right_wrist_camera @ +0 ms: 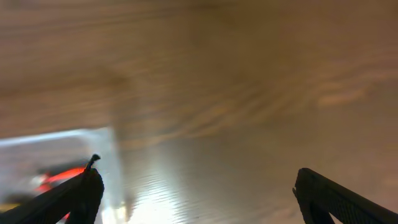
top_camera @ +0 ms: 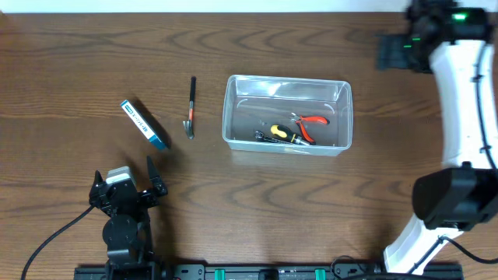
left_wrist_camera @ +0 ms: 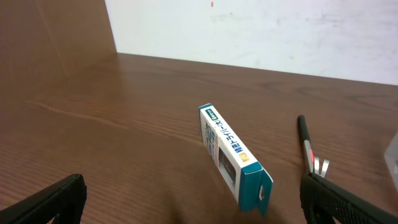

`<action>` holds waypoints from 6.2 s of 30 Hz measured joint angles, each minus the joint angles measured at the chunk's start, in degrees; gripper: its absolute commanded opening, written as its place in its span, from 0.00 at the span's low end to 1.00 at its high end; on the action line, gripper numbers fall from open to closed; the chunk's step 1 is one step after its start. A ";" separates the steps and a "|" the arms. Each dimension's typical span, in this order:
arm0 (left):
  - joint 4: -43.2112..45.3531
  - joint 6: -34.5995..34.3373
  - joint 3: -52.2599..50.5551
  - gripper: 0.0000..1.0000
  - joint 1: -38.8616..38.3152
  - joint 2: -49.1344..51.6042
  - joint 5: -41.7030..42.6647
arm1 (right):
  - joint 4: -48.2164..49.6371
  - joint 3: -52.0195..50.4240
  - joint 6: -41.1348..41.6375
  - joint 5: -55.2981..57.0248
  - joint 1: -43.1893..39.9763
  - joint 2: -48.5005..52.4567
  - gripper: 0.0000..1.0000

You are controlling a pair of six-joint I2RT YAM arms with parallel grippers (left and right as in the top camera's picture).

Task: Pack container
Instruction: 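Open the right gripper to drop the pliers and withdraw right, then move the left gripper forward over the black screwdriver, then lower and close the left gripper on the black screwdriver shaft, then carry the screwdriver right into the container and release it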

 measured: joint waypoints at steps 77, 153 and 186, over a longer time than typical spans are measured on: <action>-41.75 -6.67 74.71 0.98 -1.90 86.53 32.57 | -0.31 0.04 3.48 -3.85 -3.89 0.00 0.99; -37.22 -4.26 74.82 0.30 -12.22 115.95 13.46 | -0.31 0.04 3.48 -3.85 -3.87 0.00 0.99; -35.85 -4.26 75.01 0.06 -10.36 111.97 13.44 | -0.31 0.04 3.48 -3.85 -3.87 0.00 0.99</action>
